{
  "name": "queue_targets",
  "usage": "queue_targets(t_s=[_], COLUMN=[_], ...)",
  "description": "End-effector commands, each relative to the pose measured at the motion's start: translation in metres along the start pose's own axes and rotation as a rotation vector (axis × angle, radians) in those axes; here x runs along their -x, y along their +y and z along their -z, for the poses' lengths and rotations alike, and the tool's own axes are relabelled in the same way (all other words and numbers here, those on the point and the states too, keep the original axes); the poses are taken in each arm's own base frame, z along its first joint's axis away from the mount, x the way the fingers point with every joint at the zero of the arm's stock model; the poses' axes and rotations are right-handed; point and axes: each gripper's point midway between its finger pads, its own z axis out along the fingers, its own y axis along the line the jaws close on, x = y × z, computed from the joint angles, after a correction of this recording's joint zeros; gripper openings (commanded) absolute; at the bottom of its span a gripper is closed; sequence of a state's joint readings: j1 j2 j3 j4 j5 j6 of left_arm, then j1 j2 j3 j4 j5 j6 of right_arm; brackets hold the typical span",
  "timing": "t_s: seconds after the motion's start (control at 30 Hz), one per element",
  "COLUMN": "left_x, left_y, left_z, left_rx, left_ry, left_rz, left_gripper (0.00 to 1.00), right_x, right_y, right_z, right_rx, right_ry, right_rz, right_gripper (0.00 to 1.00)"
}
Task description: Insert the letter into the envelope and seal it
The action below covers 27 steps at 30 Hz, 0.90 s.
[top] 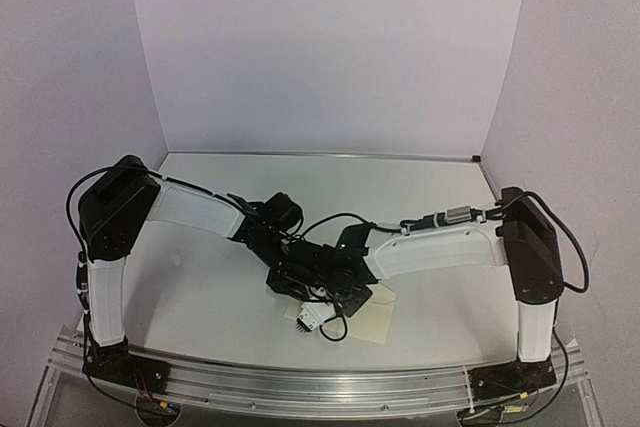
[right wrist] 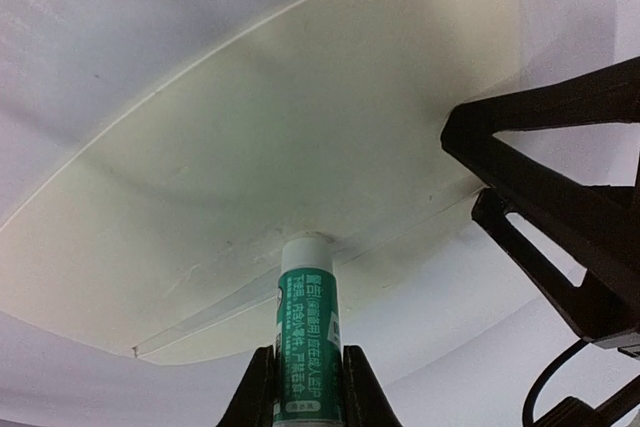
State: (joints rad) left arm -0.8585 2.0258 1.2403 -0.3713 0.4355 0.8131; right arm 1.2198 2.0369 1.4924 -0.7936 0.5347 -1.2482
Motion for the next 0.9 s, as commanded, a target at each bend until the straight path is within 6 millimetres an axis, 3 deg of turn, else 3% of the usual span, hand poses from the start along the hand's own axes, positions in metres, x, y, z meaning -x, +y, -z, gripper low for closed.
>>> queue_targets(t_s=[0.0, 0.43, 0.6, 0.7, 0.87], left_x=[-0.045, -0.061, -0.064, -0.064, -0.06], left_y=[-0.025, -0.028, -0.029, -0.03, -0.029], left_z=[-0.014, -0.019, -0.021, -0.022, -0.022], left_rx=[-0.064, -0.059, -0.066, -0.07, -0.072], left_ry=[0.137, 0.191, 0.199, 0.196, 0.176], left_rz=[0.041, 0.037, 0.044, 0.049, 0.046], left_gripper=[0.59, 0.59, 0.59, 0.59, 0.59], right_x=[0.007, -0.007, -0.009, -0.002, 0.013], right_y=[-0.012, 0.049, 0.049, 0.034, 0.017], right_z=[0.002, 0.023, 0.033, 0.032, 0.015], right_rx=[-0.024, 0.155, 0.147, 0.113, 0.085], right_ry=[-0.025, -0.073, -0.086, -0.098, -0.104], right_rz=[0.033, 0.06, 0.041, 0.036, 0.046], right_gripper=[0.0, 0.0, 0.0, 0.0, 0.0])
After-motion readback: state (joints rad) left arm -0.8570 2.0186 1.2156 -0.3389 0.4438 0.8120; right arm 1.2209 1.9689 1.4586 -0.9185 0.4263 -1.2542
